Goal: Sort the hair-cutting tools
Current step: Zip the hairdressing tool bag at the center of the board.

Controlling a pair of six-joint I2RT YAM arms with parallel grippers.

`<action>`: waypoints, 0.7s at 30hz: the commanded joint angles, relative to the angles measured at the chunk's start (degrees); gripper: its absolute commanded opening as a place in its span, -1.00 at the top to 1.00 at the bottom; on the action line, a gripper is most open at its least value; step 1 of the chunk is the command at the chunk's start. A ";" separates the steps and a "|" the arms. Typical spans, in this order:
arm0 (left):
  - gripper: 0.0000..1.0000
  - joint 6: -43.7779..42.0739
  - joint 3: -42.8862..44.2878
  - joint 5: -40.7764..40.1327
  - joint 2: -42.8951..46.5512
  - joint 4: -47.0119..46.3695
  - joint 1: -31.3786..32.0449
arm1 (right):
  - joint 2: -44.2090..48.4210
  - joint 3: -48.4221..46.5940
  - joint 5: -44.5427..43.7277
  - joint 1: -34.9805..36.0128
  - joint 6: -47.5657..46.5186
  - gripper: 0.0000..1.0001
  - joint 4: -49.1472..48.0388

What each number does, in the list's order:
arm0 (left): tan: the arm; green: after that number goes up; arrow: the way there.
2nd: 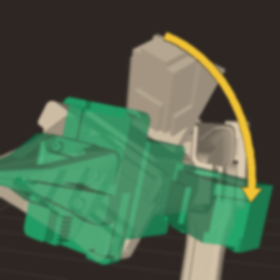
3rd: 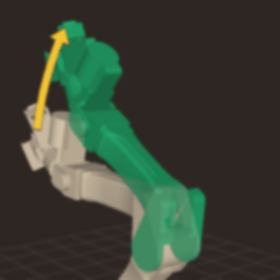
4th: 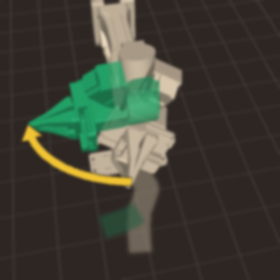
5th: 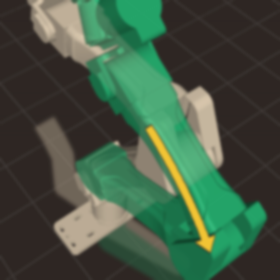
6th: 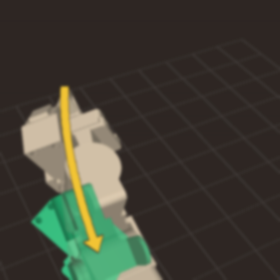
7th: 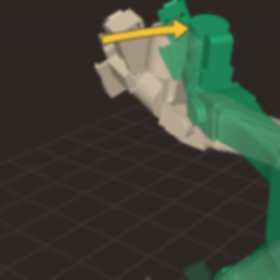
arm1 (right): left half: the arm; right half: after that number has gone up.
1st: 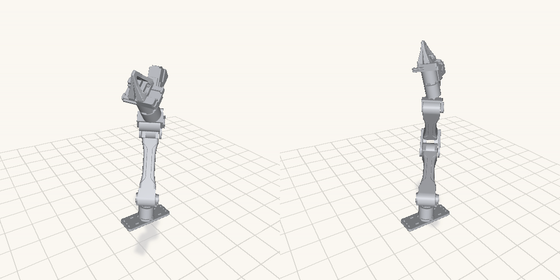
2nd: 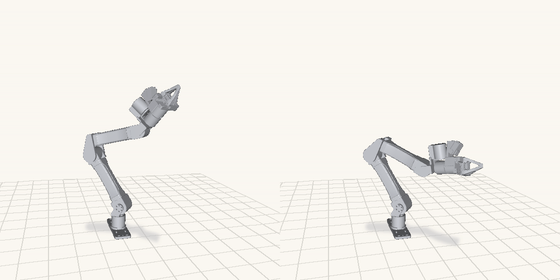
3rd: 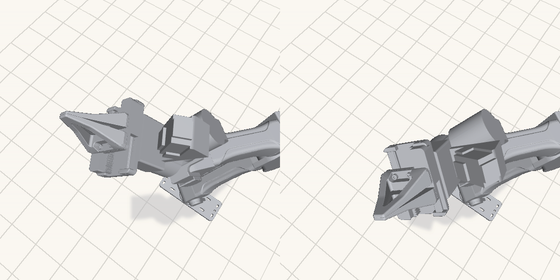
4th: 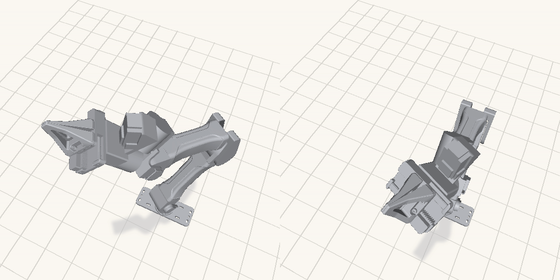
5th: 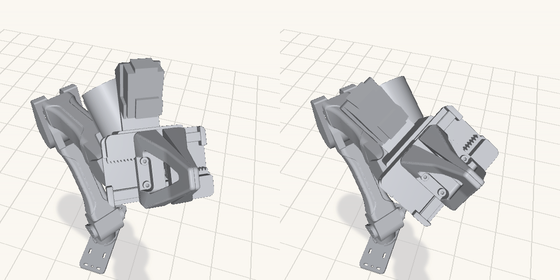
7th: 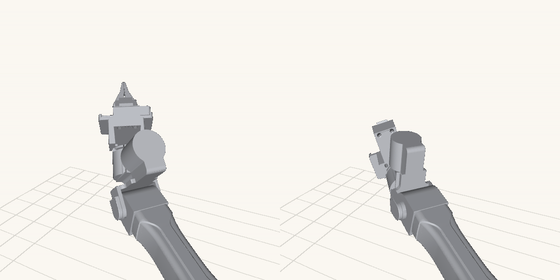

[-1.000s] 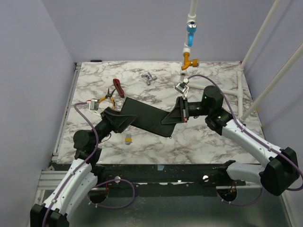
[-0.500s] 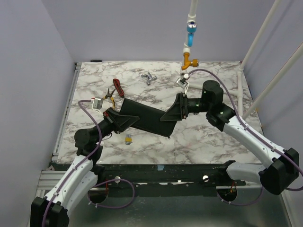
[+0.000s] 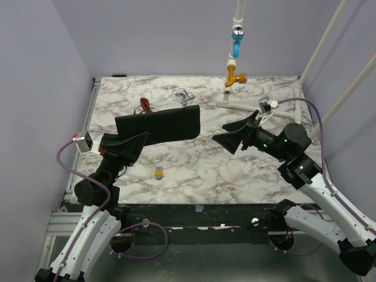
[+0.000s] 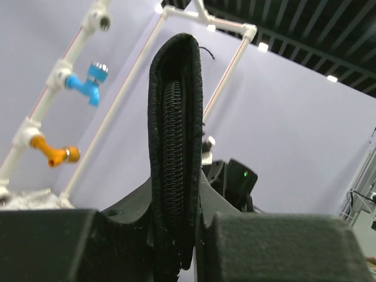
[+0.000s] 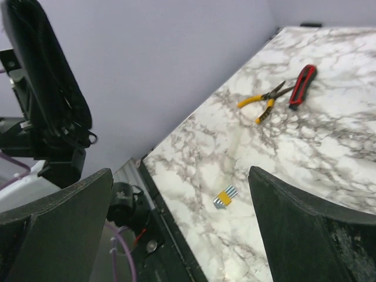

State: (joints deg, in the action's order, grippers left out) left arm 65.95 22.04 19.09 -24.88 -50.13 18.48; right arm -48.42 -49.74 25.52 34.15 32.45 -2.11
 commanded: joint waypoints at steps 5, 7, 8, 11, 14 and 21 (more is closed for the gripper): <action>1.00 -2.35 0.45 -4.92 -5.10 -23.89 -0.02 | -3.59 0.28 -11.45 4.80 -9.01 -1.00 -6.36; 1.00 -1.13 0.05 -5.38 -6.13 -25.17 -0.02 | -5.89 -1.34 -26.49 14.54 -16.67 -1.00 -4.36; 1.00 -0.73 -0.20 -5.23 -6.38 -25.00 -0.02 | -8.14 -2.55 -37.53 21.65 -21.75 -0.99 -3.39; 1.00 -0.04 -1.67 -7.30 -5.98 -23.59 0.07 | -15.92 -8.38 -65.17 34.92 -30.39 -0.99 -1.02; 1.00 -1.51 -2.79 -10.53 -3.20 -18.97 0.06 | -17.67 -8.02 -69.06 36.83 -30.81 -1.00 -3.22; 1.00 -3.84 -0.93 -15.59 4.20 -1.22 0.06 | -8.03 2.44 -57.36 36.71 -24.70 -0.71 -15.37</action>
State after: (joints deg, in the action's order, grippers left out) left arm 63.42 18.92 9.34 -24.69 -60.86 18.50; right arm -62.35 -51.81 -32.34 70.81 6.46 -7.75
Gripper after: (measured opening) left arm 0.169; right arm 0.921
